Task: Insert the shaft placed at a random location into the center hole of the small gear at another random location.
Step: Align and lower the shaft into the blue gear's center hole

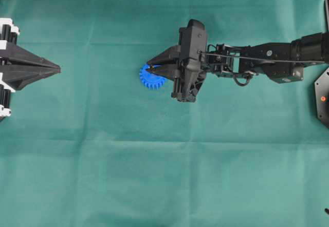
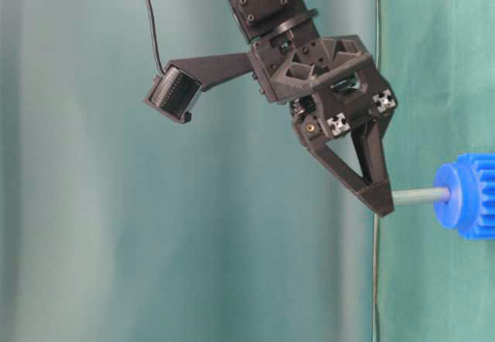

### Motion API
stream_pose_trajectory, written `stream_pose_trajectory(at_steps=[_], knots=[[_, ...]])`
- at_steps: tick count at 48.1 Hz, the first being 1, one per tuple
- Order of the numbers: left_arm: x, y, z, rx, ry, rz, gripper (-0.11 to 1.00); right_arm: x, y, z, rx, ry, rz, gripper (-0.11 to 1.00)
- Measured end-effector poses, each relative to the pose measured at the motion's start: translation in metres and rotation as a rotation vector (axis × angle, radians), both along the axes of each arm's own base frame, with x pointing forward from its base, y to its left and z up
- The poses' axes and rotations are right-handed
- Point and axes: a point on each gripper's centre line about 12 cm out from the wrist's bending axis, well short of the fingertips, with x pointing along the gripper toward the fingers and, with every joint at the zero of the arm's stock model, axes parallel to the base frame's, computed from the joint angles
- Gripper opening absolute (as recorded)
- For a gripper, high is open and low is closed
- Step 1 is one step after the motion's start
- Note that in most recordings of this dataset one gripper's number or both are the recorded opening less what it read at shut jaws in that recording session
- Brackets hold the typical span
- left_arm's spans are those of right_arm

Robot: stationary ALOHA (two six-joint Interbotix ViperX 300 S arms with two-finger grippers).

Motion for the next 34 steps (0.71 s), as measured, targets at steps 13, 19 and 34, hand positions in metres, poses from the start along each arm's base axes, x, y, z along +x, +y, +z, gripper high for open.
stream_pose_trajectory(at_steps=[13,19,34], knots=[[0.000,0.000,-0.001,0.000,0.002,0.000,0.00,-0.001,0.000,0.016,-0.028,-0.034,0.010,0.12],[0.000,0.000,0.000,0.000,-0.003,0.000,0.00,-0.001,0.000,0.016,-0.031,-0.035,0.011,0.12],[0.000,0.000,-0.001,0.000,0.002,0.000,0.00,0.000,-0.003,0.007,-0.031,-0.019,0.006,0.12]])
